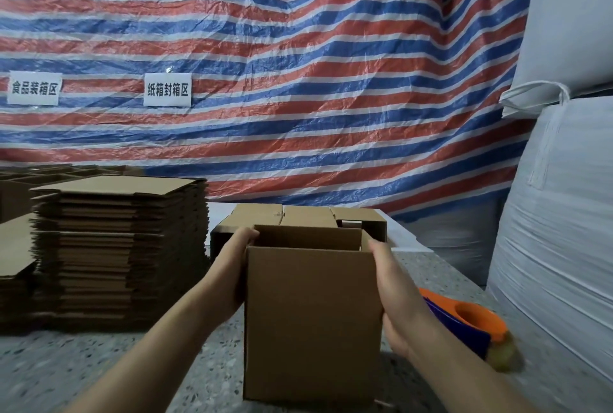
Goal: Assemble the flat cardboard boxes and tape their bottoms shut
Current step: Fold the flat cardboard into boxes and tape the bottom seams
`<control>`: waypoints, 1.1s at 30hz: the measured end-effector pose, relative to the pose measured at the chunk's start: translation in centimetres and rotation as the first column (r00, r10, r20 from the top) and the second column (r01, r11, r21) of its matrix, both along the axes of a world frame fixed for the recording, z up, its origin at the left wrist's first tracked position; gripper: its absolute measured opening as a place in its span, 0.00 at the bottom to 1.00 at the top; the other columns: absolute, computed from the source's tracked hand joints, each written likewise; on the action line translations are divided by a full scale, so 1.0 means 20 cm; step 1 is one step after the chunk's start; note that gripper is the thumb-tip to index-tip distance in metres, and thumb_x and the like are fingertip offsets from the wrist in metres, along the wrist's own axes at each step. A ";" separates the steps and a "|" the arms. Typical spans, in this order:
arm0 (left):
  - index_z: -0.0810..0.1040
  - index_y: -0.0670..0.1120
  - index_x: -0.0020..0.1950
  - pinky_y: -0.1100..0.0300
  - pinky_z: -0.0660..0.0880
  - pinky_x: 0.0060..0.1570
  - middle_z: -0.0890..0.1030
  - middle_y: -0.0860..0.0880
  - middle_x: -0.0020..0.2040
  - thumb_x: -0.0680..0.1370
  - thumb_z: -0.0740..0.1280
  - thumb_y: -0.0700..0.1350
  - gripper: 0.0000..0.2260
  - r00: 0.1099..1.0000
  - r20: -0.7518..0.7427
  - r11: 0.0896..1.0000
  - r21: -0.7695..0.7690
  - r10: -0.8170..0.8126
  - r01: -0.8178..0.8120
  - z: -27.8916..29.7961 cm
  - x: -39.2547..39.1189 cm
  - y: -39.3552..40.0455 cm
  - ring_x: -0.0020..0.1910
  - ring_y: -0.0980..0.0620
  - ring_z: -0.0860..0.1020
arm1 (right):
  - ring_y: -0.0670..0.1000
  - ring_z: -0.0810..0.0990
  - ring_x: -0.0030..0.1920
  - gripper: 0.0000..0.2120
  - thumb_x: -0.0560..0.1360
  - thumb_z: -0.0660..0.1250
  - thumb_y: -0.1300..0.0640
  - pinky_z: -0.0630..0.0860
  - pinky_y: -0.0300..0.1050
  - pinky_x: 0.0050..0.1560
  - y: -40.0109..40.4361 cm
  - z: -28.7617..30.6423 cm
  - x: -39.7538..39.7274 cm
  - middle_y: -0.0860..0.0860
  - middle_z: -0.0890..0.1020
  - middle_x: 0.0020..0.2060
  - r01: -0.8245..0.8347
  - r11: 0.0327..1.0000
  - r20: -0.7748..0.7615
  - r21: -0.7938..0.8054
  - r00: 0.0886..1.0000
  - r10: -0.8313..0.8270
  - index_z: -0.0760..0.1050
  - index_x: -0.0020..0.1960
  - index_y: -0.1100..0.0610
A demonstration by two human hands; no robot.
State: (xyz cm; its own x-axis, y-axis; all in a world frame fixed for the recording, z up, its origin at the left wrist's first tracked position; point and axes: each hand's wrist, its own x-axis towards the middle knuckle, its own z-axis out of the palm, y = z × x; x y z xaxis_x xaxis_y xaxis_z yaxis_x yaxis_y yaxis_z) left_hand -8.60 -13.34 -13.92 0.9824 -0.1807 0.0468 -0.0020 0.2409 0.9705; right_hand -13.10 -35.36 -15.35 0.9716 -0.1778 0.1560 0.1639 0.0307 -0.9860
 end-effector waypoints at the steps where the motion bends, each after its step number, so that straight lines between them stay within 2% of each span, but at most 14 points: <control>1: 0.79 0.42 0.55 0.53 0.75 0.43 0.83 0.43 0.39 0.77 0.62 0.56 0.19 1.000 -0.010 1.000 -0.017 0.013 -0.013 -0.01 0.00 0.00 0.35 0.48 0.81 | 0.55 0.85 0.54 0.28 0.81 0.50 0.33 0.83 0.54 0.49 -0.01 -0.01 0.00 0.54 0.86 0.52 -0.033 0.998 -0.004 0.047 0.999 0.033 0.81 0.59 0.49; 3: 0.79 0.41 0.56 0.53 0.75 0.45 0.83 0.42 0.40 0.77 0.63 0.56 0.19 1.000 -0.014 0.999 -0.025 0.025 -0.026 -0.01 0.01 0.00 0.36 0.48 0.82 | 0.56 0.84 0.54 0.32 0.80 0.50 0.32 0.80 0.54 0.47 -0.05 0.00 0.00 0.56 0.86 0.49 -0.026 0.988 -0.038 0.151 0.999 0.032 0.83 0.55 0.53; 5: 0.79 0.41 0.56 0.53 0.75 0.45 0.83 0.43 0.39 0.77 0.62 0.56 0.19 1.000 -0.004 0.999 -0.033 0.030 -0.030 -0.02 0.02 0.00 0.35 0.48 0.82 | 0.57 0.79 0.59 0.29 0.81 0.52 0.35 0.75 0.60 0.60 -0.10 0.02 0.02 0.57 0.85 0.52 0.020 0.979 -0.084 0.202 0.996 -0.003 0.85 0.52 0.53; 7: 0.79 0.42 0.54 0.53 0.76 0.44 0.83 0.43 0.38 0.77 0.62 0.55 0.18 0.999 0.012 0.999 -0.030 0.036 -0.035 -0.02 0.02 0.00 0.34 0.49 0.82 | 0.59 0.79 0.60 0.26 0.82 0.54 0.39 0.71 0.64 0.67 -0.11 0.02 0.04 0.58 0.86 0.51 0.023 0.978 -0.108 0.206 0.994 -0.001 0.87 0.44 0.49; 9: 0.79 0.42 0.55 0.53 0.76 0.44 0.84 0.43 0.39 0.77 0.63 0.56 0.19 0.999 0.012 0.999 -0.030 0.037 -0.037 -0.02 0.02 0.00 0.35 0.48 0.83 | 0.58 0.85 0.51 0.28 0.82 0.54 0.39 0.77 0.59 0.59 -0.10 -0.02 0.07 0.58 0.87 0.43 0.040 0.977 -0.129 0.211 0.992 -0.013 0.87 0.39 0.51; 11: 0.81 0.42 0.55 0.53 0.77 0.43 0.85 0.42 0.42 0.76 0.64 0.59 0.21 0.999 0.004 0.998 -0.045 0.044 -0.044 -0.03 0.02 -0.01 0.37 0.47 0.84 | 0.54 0.87 0.36 0.34 0.83 0.51 0.38 0.79 0.49 0.41 -0.08 -0.07 0.08 0.57 0.86 0.35 0.037 0.970 -0.161 0.240 0.987 0.003 0.86 0.33 0.53; 14: 0.86 0.47 0.48 0.58 0.79 0.34 0.85 0.42 0.42 0.78 0.61 0.63 0.23 1.000 0.011 0.997 -0.070 0.025 -0.024 -0.02 0.01 -0.01 0.37 0.48 0.84 | 0.53 0.86 0.32 0.34 0.82 0.52 0.38 0.79 0.43 0.29 -0.07 -0.08 0.11 0.56 0.86 0.33 0.015 0.965 -0.144 0.263 0.989 0.024 0.86 0.31 0.53; 18: 0.86 0.49 0.37 0.60 0.77 0.30 0.84 0.44 0.37 0.80 0.60 0.60 0.23 1.000 -0.014 0.994 -0.112 0.019 -0.021 -0.04 -0.01 -0.03 0.33 0.49 0.83 | 0.53 0.86 0.32 0.32 0.81 0.53 0.38 0.79 0.42 0.27 -0.09 -0.08 0.13 0.55 0.86 0.34 -0.002 0.951 -0.111 0.309 0.993 0.038 0.86 0.34 0.52; 21: 0.86 0.50 0.34 0.59 0.79 0.31 0.83 0.45 0.35 0.80 0.62 0.53 0.20 0.998 0.041 0.997 -0.071 0.042 -0.039 -0.08 -0.03 -0.06 0.31 0.49 0.82 | 0.56 0.87 0.36 0.24 0.83 0.54 0.41 0.81 0.45 0.29 -0.08 -0.10 0.13 0.58 0.87 0.39 0.032 0.964 -0.072 0.264 0.997 -0.014 0.84 0.50 0.54; 23: 0.86 0.51 0.33 0.59 0.79 0.30 0.83 0.46 0.34 0.81 0.62 0.52 0.20 0.997 0.063 0.995 -0.085 0.050 -0.044 -0.08 -0.04 -0.06 0.30 0.50 0.82 | 0.57 0.87 0.37 0.23 0.83 0.54 0.41 0.81 0.46 0.30 -0.08 -0.11 0.13 0.59 0.87 0.40 0.039 0.969 -0.053 0.245 0.998 -0.027 0.82 0.55 0.55; 25: 0.86 0.50 0.34 0.59 0.79 0.30 0.83 0.46 0.33 0.80 0.62 0.53 0.20 0.997 0.059 0.993 -0.108 0.049 -0.043 -0.08 -0.04 -0.06 0.30 0.50 0.82 | 0.56 0.86 0.35 0.24 0.83 0.54 0.41 0.80 0.45 0.29 -0.08 -0.11 0.14 0.58 0.86 0.37 0.046 0.965 -0.045 0.259 0.998 -0.036 0.82 0.53 0.55; 28: 0.87 0.47 0.37 0.59 0.78 0.29 0.83 0.45 0.35 0.80 0.63 0.52 0.18 0.998 0.055 0.992 -0.121 0.028 -0.022 -0.09 -0.05 -0.05 0.31 0.49 0.82 | 0.55 0.85 0.31 0.29 0.82 0.53 0.39 0.79 0.44 0.27 -0.08 -0.12 0.15 0.57 0.85 0.32 0.032 0.952 -0.043 0.303 0.999 -0.020 0.86 0.38 0.53; 31: 0.86 0.46 0.37 0.59 0.77 0.27 0.83 0.44 0.35 0.79 0.65 0.51 0.16 0.999 0.045 0.992 -0.120 -0.020 0.025 -0.11 -0.04 -0.04 0.30 0.48 0.82 | 0.56 0.84 0.31 0.27 0.82 0.54 0.40 0.79 0.46 0.27 -0.07 -0.12 0.14 0.58 0.84 0.33 0.045 0.947 -0.044 0.318 0.998 -0.032 0.84 0.43 0.56; 33: 0.87 0.45 0.37 0.59 0.77 0.27 0.83 0.44 0.35 0.79 0.65 0.51 0.17 0.998 0.031 0.990 -0.126 -0.055 0.058 -0.11 -0.03 -0.02 0.30 0.48 0.82 | 0.56 0.84 0.30 0.29 0.83 0.53 0.40 0.79 0.46 0.27 -0.08 -0.12 0.14 0.57 0.84 0.32 0.047 0.943 -0.055 0.328 0.998 -0.030 0.85 0.39 0.55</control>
